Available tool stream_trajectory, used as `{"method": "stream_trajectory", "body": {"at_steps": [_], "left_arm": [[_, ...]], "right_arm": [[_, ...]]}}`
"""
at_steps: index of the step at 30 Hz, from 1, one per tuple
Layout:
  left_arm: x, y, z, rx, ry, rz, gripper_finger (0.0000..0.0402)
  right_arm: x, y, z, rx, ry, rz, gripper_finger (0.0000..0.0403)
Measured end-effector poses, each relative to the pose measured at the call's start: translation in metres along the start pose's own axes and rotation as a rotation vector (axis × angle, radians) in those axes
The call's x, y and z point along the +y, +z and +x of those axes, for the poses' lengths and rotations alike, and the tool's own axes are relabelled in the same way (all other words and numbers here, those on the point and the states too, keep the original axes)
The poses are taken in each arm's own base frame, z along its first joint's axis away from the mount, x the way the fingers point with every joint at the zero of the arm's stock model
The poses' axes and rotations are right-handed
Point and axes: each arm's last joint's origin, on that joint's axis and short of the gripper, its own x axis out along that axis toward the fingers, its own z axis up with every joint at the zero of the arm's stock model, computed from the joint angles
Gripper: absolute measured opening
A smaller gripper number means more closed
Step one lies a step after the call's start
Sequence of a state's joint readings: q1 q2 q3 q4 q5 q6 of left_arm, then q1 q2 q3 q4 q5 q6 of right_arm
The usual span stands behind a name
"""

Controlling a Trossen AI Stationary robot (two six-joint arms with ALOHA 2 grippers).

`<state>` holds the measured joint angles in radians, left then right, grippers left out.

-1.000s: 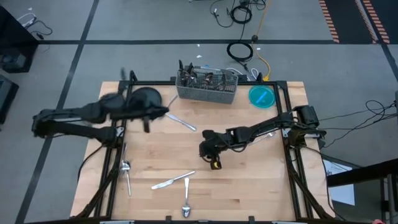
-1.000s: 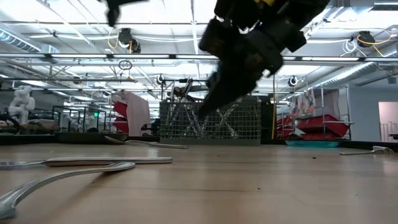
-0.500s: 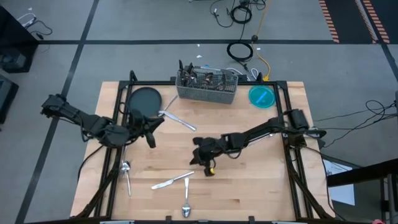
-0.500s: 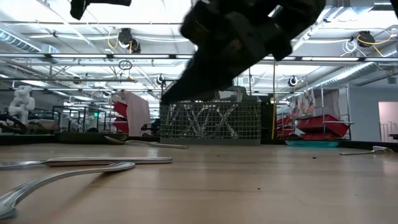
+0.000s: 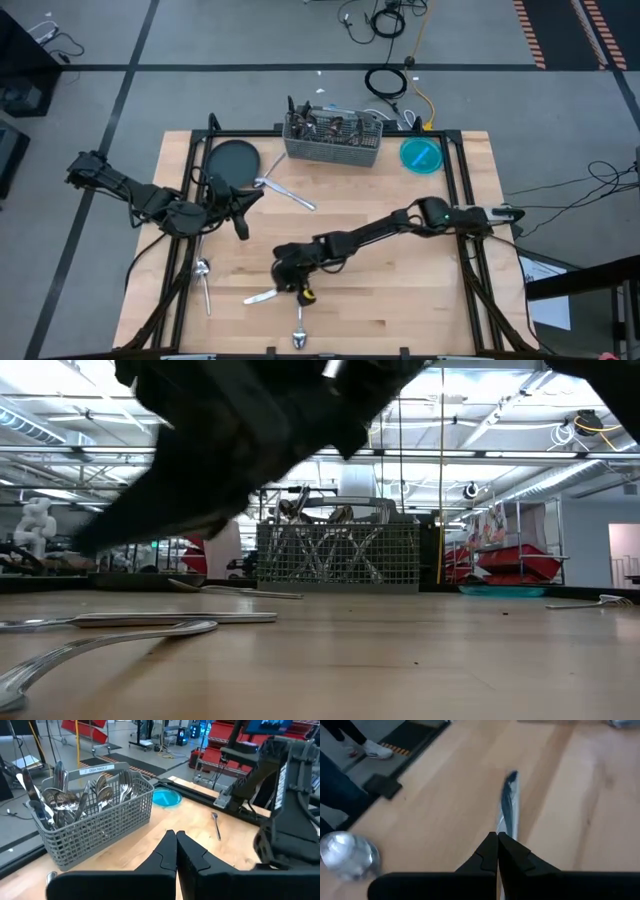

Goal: Sort silverware
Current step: Put the knife into the silverware basket

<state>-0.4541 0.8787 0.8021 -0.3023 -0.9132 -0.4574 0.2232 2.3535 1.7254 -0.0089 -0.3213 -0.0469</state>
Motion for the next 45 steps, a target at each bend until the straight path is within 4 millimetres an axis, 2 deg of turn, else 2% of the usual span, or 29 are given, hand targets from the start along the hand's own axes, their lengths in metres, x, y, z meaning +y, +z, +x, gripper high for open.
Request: {"method": "stream_trajectory", "body": {"at_steps": [4, 10, 20, 26, 31, 34, 37, 45], "left_arm": [[0.0, -0.001, -0.001, 0.014, -0.023, 0.008, 0.0004], [-0.001, -0.004, -0.004, 0.036, -0.034, 0.04, 0.0006], [-0.001, -0.005, -0.004, 0.04, -0.033, 0.042, 0.0008], [-0.001, -0.005, -0.004, 0.038, -0.034, 0.035, 0.0008], [-0.001, -0.004, -0.004, 0.035, -0.036, 0.027, 0.0008], [-0.002, -0.004, -0.003, 0.035, -0.036, -0.01, 0.0008], [-0.006, -0.011, 0.0, 0.067, -0.053, -0.001, 0.0008], [-0.027, -0.044, 0.023, 0.205, -0.067, 0.128, 0.0009]], "right_arm": [[-0.001, 0.007, 0.011, 0.002, 0.014, 0.026, 0.0], [-0.006, -0.002, 0.019, 0.053, -0.012, 0.077, 0.0], [-0.012, -0.013, 0.014, 0.187, -0.06, 0.096, 0.0], [-0.01, -0.023, 0.008, 0.332, -0.126, 0.127, 0.0], [-0.018, -0.036, -0.001, 0.476, -0.167, 0.178, 0.0], [-0.022, -0.039, -0.004, 0.502, -0.162, 0.187, 0.0], [-0.027, -0.041, -0.006, 0.512, -0.165, 0.193, 0.0], [-0.04, -0.044, -0.012, 0.524, -0.162, 0.22, 0.0]]}}
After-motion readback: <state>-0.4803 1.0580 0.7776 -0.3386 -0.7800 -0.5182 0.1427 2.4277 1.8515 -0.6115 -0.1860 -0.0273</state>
